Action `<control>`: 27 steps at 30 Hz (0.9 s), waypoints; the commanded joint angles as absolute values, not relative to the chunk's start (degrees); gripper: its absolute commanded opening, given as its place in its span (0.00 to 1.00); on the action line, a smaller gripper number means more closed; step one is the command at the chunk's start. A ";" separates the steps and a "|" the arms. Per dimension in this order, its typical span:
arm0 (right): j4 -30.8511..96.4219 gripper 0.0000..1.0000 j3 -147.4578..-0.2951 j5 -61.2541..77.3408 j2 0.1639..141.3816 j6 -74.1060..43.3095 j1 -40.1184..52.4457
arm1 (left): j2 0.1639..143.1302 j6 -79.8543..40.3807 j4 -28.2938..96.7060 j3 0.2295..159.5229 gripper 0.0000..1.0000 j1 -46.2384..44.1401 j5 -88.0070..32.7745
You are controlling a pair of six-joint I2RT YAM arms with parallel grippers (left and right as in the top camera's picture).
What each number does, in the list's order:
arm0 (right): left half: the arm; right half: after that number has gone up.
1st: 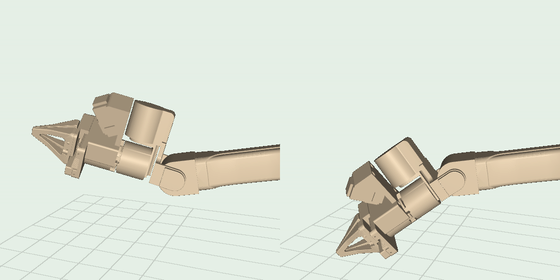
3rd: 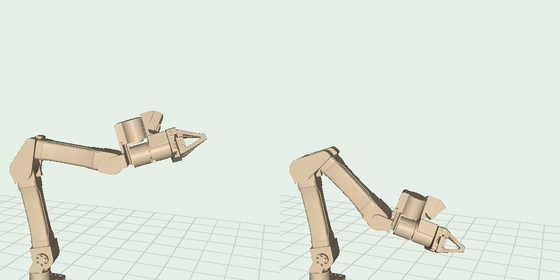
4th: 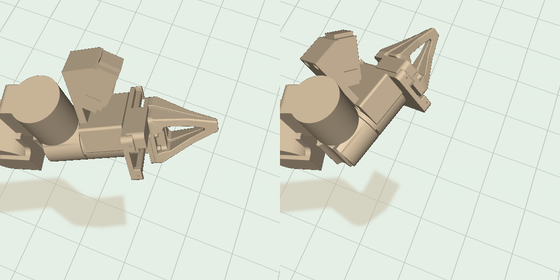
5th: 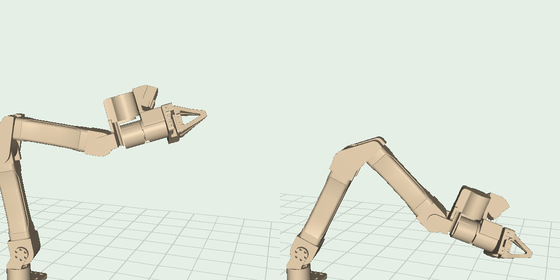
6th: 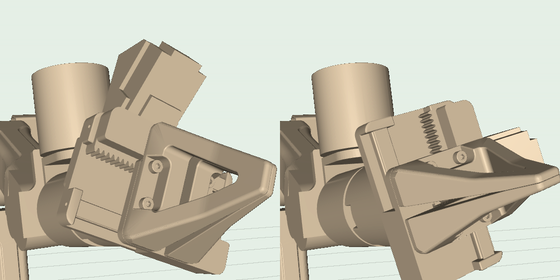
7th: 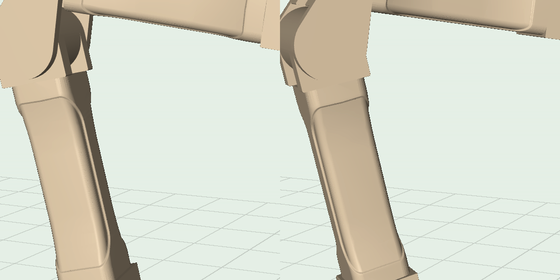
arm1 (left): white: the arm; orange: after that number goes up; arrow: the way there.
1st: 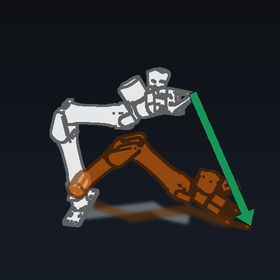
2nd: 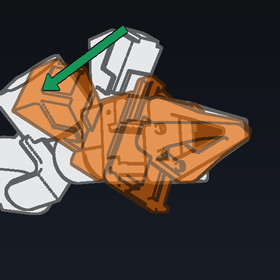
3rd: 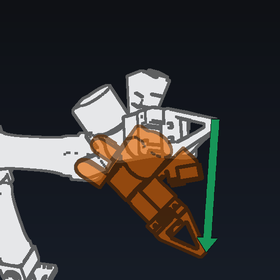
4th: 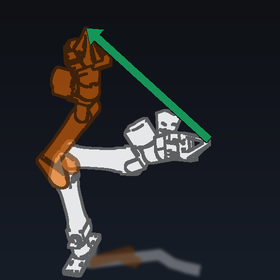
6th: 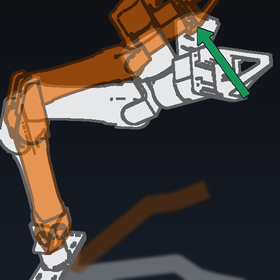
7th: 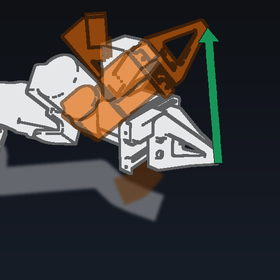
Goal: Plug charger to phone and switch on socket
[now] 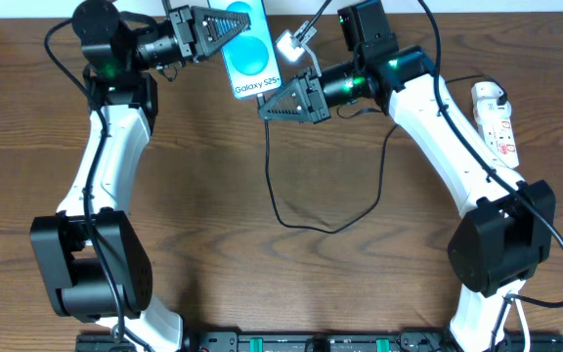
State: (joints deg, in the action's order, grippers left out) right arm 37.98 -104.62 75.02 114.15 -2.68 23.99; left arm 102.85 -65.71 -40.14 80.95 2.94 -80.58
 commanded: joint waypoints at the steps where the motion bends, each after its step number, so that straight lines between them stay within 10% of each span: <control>1: 33.52 0.01 -106.15 74.78 113.54 -6.48 23.18 | 101.47 -64.97 -39.94 81.23 0.07 1.52 -90.02; 27: 32.95 0.10 -106.15 73.36 113.54 -8.80 21.67 | 101.47 -64.95 -39.94 81.23 0.07 1.52 -90.00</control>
State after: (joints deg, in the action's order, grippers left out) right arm 32.58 -104.27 75.16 114.17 -9.93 22.85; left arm 102.85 -65.54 -40.10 81.10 3.22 -79.88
